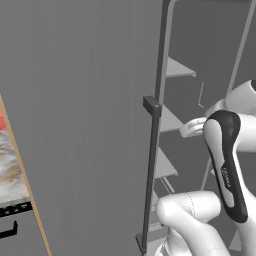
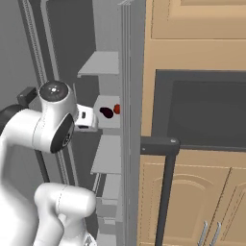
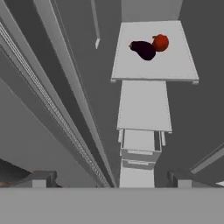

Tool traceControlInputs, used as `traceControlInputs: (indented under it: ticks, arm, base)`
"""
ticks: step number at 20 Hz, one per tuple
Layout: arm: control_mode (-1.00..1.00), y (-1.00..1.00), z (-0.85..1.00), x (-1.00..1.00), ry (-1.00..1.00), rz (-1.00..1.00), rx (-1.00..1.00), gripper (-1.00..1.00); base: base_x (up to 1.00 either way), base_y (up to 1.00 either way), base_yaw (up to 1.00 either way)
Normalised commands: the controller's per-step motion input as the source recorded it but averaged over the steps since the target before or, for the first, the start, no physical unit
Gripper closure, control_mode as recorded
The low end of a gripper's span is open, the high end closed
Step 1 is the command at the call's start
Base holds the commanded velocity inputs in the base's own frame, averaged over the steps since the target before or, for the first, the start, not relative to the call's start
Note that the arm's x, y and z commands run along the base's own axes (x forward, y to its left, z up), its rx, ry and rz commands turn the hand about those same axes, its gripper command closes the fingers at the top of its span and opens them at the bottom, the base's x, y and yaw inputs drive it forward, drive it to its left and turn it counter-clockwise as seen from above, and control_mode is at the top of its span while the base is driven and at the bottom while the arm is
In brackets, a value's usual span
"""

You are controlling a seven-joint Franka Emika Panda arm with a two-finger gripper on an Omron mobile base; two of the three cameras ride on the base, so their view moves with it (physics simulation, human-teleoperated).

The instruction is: Take the eggplant, cucumber, and bell pepper from the freezer and place them in the bowl on the counter.

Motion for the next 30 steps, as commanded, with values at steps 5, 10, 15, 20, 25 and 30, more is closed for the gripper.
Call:
traceControlInputs:
  ticks: [5, 10, 15, 20, 25, 30]
  arm:
    - [-1.00, 0.00, -0.07, 0.30, -0.07, 0.00, 0.07, -1.00]
    - [-1.00, 0.00, 0.00, 0.29, -0.04, 0.00, 0.07, -1.00]
    - [-1.00, 0.00, 0.00, 0.39, 0.00, 0.00, 0.01, -1.00]
    - [-1.00, 0.00, 0.00, 0.36, 0.00, 0.00, 0.00, -1.00]
    - [-1.00, 0.00, -0.01, 0.40, 0.00, 0.00, 0.00, -1.00]
    - [-1.00, -0.11, -0.11, 0.28, 0.00, 0.00, 0.00, -1.00]
  base:
    - [0.00, 0.00, 0.00]
    - [0.00, 0.00, 0.00]
    - [0.00, 0.00, 0.00]
    - [0.00, 0.00, 0.00]
    - [0.00, 0.00, 0.00]
    - [0.00, 0.00, 0.00]
